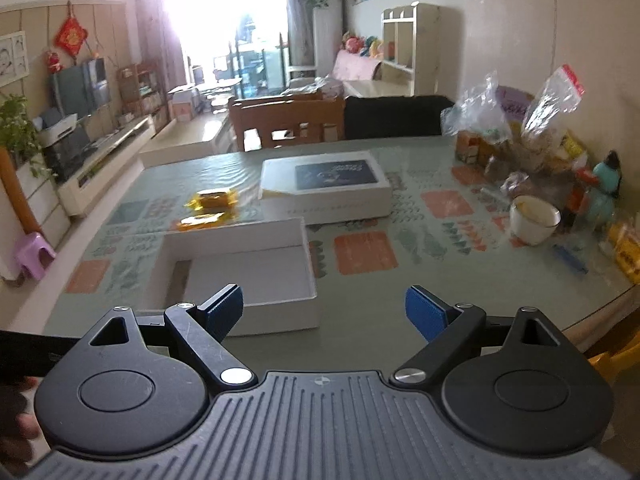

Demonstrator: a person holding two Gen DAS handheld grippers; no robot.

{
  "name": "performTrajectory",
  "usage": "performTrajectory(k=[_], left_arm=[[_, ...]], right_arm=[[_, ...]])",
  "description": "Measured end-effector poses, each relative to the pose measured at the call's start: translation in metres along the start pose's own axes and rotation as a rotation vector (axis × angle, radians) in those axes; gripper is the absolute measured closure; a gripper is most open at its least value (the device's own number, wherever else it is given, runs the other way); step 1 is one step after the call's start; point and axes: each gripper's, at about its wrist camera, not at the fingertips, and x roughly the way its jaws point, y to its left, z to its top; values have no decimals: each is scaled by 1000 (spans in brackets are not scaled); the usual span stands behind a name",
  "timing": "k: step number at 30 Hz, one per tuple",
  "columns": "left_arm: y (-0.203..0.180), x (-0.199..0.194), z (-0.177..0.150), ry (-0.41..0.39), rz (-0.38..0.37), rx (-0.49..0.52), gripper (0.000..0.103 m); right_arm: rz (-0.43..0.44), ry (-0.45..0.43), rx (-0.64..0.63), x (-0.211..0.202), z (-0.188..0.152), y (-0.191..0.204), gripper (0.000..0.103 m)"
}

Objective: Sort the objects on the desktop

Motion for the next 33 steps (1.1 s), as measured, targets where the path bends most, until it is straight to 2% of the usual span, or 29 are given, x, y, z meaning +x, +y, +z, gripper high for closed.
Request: performTrajectory(k=[3, 6, 9, 33], left_arm=[[2, 4, 0, 21, 0, -27, 0], [3, 7, 0, 38, 1, -47, 0], [-1, 9, 0, 28, 24, -28, 0], [5, 12, 2, 51, 13, -17, 0]], right_arm=[[13, 15, 40, 3, -4, -4, 0], [25, 39, 18, 8, -11, -1, 0], [39, 47, -3, 12, -13, 3, 0], [58, 45, -11, 18, 1, 13, 0]])
